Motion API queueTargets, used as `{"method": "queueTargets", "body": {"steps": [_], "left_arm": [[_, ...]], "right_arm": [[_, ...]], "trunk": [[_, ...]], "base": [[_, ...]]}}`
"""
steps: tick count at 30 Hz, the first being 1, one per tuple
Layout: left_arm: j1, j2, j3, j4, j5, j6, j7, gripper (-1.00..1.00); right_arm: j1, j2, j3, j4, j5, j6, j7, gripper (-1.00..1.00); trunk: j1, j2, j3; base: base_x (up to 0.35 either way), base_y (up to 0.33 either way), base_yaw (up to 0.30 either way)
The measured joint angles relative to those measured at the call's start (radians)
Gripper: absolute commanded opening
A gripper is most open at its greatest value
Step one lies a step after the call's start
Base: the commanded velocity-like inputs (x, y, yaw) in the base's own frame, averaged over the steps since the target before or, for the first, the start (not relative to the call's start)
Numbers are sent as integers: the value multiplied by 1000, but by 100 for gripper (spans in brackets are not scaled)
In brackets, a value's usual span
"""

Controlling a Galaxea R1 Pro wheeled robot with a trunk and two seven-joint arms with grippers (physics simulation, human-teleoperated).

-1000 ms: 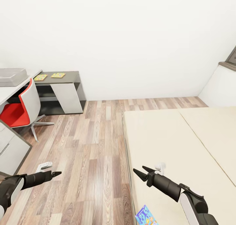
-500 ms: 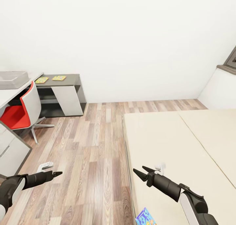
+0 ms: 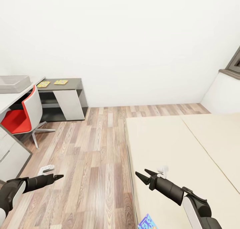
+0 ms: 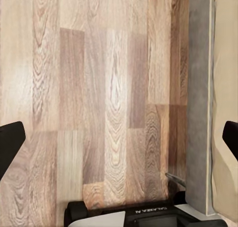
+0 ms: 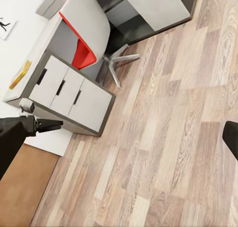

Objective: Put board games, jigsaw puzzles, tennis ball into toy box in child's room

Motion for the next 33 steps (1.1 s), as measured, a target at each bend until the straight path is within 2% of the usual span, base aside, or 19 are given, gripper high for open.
{"method": "queueTargets", "body": {"steps": [33], "left_arm": [[0,-7,0,0,-6,0,1,100]], "right_arm": [[0,0,0,0,0,0,-1,100]], "trunk": [[0,0,55]], "base": [[0,0,0]]}}
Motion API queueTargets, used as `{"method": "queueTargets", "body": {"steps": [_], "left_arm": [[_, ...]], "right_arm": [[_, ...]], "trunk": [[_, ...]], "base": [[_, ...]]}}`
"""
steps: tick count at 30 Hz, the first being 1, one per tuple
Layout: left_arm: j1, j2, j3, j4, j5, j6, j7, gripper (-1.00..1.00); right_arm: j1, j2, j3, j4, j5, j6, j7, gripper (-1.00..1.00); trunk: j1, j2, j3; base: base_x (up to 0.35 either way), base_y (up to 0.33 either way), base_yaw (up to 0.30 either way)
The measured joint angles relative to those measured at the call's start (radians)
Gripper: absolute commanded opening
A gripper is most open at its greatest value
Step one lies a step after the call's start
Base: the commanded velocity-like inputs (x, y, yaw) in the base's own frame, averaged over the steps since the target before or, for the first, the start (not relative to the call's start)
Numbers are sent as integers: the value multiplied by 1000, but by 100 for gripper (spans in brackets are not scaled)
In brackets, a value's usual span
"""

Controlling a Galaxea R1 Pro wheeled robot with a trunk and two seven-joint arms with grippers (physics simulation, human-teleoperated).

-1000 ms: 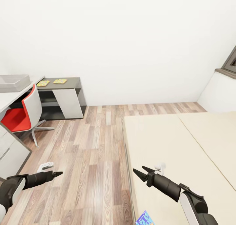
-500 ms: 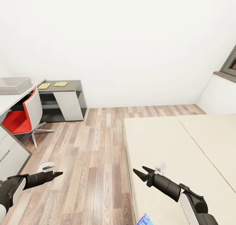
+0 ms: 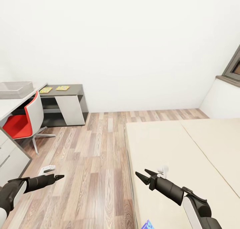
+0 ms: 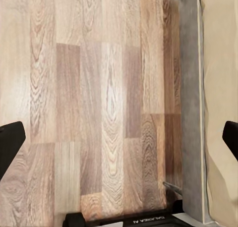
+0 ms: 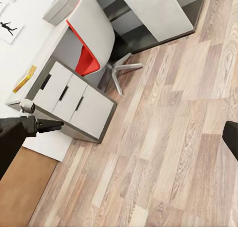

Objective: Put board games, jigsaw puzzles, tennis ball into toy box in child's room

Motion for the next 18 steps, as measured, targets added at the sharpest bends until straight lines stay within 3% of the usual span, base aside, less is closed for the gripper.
{"method": "queueTargets", "body": {"steps": [18], "left_arm": [[0,-6,0,0,-1,0,0,100]], "right_arm": [[0,0,0,0,0,-4,0,100]], "trunk": [[0,0,30]], "base": [[0,0,0]]}}
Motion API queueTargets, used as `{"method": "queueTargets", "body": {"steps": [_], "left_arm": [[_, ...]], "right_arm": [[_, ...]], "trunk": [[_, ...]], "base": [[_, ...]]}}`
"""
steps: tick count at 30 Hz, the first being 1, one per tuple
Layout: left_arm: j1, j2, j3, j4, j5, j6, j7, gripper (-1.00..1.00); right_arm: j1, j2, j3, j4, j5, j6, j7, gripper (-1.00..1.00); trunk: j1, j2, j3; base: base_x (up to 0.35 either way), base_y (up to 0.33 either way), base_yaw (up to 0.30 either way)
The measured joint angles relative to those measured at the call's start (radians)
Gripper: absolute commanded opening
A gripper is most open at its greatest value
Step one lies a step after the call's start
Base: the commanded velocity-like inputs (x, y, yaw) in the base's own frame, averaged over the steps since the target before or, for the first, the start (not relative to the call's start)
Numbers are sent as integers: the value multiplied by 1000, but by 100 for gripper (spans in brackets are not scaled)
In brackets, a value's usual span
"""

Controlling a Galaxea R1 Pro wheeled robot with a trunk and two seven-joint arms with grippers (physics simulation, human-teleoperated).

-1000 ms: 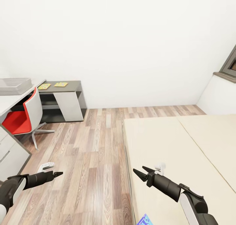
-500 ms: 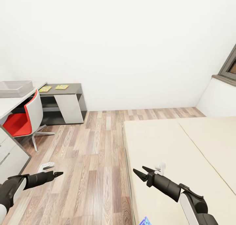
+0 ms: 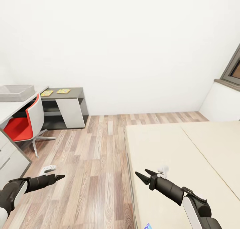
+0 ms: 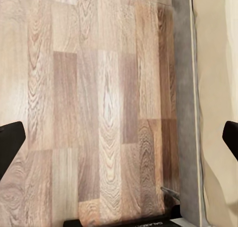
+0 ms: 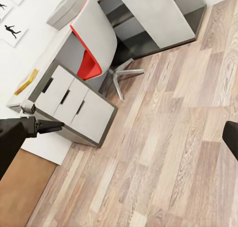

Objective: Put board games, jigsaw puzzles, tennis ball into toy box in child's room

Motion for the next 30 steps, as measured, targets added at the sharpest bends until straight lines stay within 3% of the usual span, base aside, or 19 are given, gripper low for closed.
{"method": "queueTargets", "body": {"steps": [30], "left_arm": [[0,-13,0,0,-2,0,2,100]], "right_arm": [[0,0,-3,17,0,-1,0,100]], "trunk": [[0,0,50]], "base": [[0,0,0]]}}
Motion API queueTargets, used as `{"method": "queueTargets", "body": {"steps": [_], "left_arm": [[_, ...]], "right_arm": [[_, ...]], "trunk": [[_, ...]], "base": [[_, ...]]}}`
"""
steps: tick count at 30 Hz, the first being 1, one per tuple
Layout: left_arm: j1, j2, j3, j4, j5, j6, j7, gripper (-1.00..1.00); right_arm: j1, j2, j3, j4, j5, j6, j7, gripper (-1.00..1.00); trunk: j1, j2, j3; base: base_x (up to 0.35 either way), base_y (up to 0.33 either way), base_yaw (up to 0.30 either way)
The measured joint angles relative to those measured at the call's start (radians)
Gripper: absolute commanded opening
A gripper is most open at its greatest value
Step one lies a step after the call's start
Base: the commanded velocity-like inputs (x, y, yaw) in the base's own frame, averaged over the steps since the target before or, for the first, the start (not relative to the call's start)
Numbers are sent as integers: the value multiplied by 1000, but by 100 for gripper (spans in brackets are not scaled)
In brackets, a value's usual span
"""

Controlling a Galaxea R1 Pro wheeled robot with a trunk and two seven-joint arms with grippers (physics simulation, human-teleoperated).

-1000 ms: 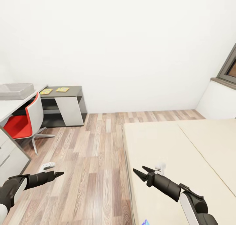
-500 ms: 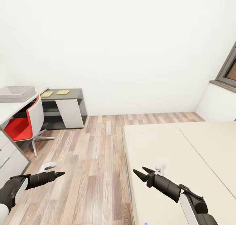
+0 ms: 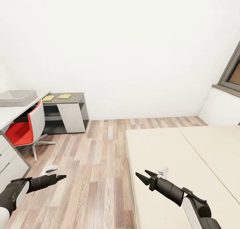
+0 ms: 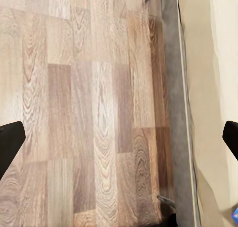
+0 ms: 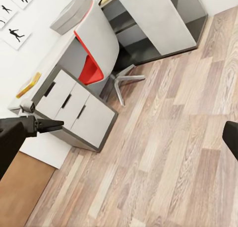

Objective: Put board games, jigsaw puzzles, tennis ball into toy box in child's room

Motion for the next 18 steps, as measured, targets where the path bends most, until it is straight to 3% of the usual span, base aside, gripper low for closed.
{"method": "queueTargets", "body": {"steps": [18], "left_arm": [[0,-1,-1,0,0,0,-1,100]], "right_arm": [[0,0,0,0,0,1,0,100]], "trunk": [[0,0,30]], "base": [[0,0,14]]}}
